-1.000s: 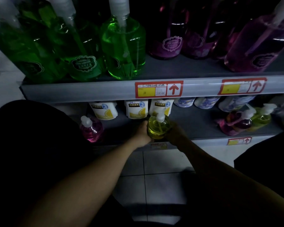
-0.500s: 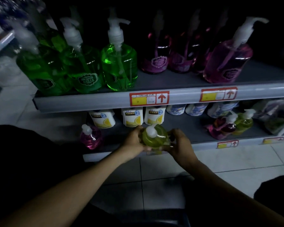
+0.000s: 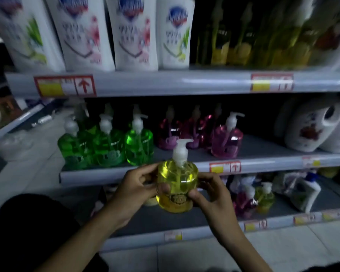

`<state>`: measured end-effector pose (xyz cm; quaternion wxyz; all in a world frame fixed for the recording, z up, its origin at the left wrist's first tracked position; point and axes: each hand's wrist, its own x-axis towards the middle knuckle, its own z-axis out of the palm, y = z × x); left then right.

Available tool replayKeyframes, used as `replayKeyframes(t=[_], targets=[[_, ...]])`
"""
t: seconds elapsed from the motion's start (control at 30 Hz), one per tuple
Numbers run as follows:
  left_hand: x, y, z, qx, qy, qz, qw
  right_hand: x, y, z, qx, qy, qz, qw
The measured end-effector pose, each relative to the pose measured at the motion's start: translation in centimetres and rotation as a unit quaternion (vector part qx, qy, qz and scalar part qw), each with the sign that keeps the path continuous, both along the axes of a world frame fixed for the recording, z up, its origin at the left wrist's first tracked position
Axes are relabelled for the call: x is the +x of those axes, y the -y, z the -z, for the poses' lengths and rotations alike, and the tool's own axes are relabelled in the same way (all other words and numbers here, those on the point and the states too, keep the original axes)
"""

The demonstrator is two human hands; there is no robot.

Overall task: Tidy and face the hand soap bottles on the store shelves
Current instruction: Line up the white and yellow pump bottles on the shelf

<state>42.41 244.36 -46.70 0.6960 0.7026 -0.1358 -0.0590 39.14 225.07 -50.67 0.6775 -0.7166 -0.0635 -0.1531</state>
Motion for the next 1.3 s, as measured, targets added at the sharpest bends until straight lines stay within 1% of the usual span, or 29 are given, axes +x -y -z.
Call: replayKeyframes(t=[0.13,0.3,0.43,0.5,0.57,0.63,0.73,0.83,0.9,0.97,1.03,1.1,1.13,1.17,1.23,1.3], targets=[[0.9,2.1,-5.6,0.024,0.088,0.003,0.996,1.0,1.8,-4.7,0.014,0.055,0.019,0.998],[2.4,5.8,-12.9,0.012,0.178,-0.004,0.984,3.6,5.5,-12.5,-0.007,0.156,0.054,0.986],[3.9,8.7,-17.5,0.022,0.239,0.012,0.971,5.5,8.4,-17.6,-0.043,0.229,0.067,0.970],[4.9,10.1,-19.3,0.037,0.279,0.004,0.960,6.8,9.6,-19.3,-0.068,0.272,0.094,0.955],[6.5,11.6,-20.9,0.052,0.317,-0.021,0.947,8.8,10.6,-20.9,-0.079,0.294,0.123,0.945],[8.5,13.0,-22.3,0.066,0.337,-0.037,0.939,11.1,11.7,-22.3,-0.086,0.302,0.137,0.939],[12.0,14.9,-23.3,0.104,0.335,-0.046,0.935,14.5,13.1,-23.1,-0.106,0.279,0.158,0.941],[15.0,16.5,-22.9,0.128,0.301,-0.038,0.944,16.5,13.9,-22.1,-0.155,0.239,0.190,0.939],[16.3,17.1,-22.3,0.145,0.272,-0.043,0.950,17.0,14.0,-21.7,-0.204,0.226,0.225,0.925],[16.9,17.4,-21.9,0.142,0.239,-0.044,0.960,16.8,14.0,-21.9,-0.245,0.222,0.247,0.911],[17.1,17.5,-22.0,0.137,0.218,-0.036,0.966,16.3,14.3,-22.4,-0.248,0.230,0.284,0.897],[16.9,17.6,-22.5,0.145,0.215,-0.031,0.965,16.1,15.1,-22.5,-0.233,0.245,0.394,0.855],[16.7,17.6,-22.7,0.152,0.216,-0.030,0.964,16.2,15.5,-22.4,-0.228,0.238,0.446,0.832],[16.6,17.5,-22.9,0.163,0.219,-0.032,0.962,16.3,15.9,-22.3,-0.228,0.226,0.475,0.819],[16.3,17.6,-23.1,0.184,0.227,-0.034,0.956,16.6,16.7,-22.0,-0.246,0.198,0.487,0.815],[16.1,17.9,-23.4,0.190,0.223,-0.030,0.956,16.9,17.4,-21.7,-0.255,0.170,0.478,0.823]])
